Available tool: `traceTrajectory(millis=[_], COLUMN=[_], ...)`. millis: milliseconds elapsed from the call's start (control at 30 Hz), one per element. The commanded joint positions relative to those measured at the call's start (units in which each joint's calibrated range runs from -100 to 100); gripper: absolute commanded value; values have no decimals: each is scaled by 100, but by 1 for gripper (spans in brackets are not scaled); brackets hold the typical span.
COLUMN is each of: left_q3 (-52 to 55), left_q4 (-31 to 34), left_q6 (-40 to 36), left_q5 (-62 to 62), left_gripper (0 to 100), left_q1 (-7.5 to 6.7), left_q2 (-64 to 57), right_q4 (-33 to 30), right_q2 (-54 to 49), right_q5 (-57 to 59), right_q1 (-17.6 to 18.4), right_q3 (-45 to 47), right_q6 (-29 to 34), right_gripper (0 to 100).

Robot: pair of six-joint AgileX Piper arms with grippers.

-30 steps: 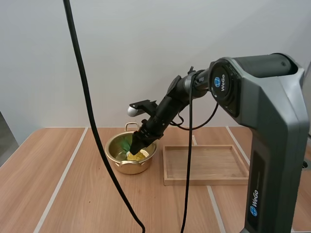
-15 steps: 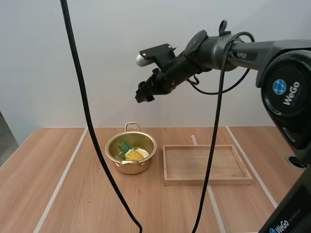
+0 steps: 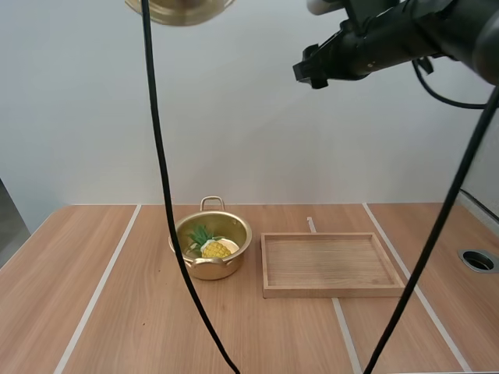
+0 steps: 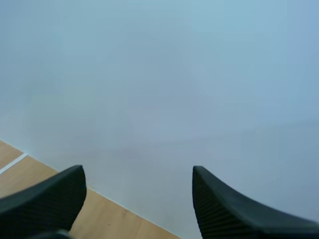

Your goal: Open the pot, put the pineapple inside, and close it

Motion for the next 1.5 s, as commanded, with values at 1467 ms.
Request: traceTrajectory(millis=[1467], left_q3=[1503], left_q4=[870], left_q6=[312], left_q5=[3666], left_gripper=[0], left_q1=[-13], left_q2=[4157], right_q4=[-1202], right_q2=[-1811], right_q5=[914], right_q1=[-152], right_q3=[-36], right_q6=[1366], right_gripper=[100])
